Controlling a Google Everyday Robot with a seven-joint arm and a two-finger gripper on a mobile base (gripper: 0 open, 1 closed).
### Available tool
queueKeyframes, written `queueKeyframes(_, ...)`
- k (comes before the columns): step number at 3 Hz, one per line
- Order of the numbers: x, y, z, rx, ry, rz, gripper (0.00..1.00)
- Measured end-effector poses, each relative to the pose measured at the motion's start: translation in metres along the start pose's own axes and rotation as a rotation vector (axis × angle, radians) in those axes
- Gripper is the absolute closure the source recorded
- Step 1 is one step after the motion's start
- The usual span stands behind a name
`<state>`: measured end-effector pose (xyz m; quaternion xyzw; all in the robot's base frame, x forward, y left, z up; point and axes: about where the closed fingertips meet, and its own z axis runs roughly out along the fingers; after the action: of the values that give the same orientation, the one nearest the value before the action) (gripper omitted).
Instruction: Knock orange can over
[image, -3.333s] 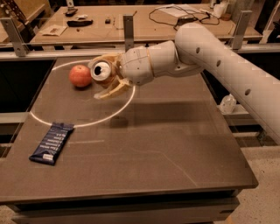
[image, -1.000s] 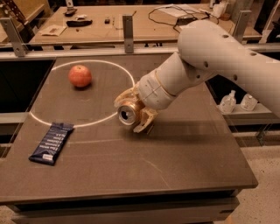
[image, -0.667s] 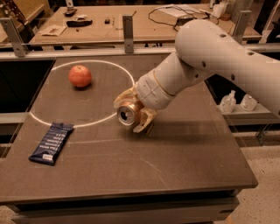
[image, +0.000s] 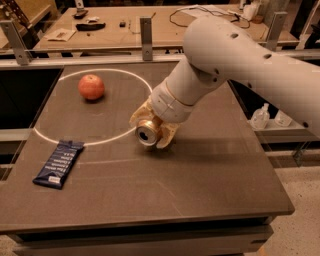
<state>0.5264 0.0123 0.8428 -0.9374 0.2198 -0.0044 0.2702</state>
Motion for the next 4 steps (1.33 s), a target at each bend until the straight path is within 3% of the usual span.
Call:
queueKeyframes(2,0.016,0.015,-0.005,-0.065,0.003,-0.126,1.0)
queueKeyframes(3,0.022,0.018,-0.008,-0.109,-0.029,-0.21,1.0)
queueKeyframes(4,0.021,0.019,-0.009,-0.148,-0.075,-0.3,0.82)
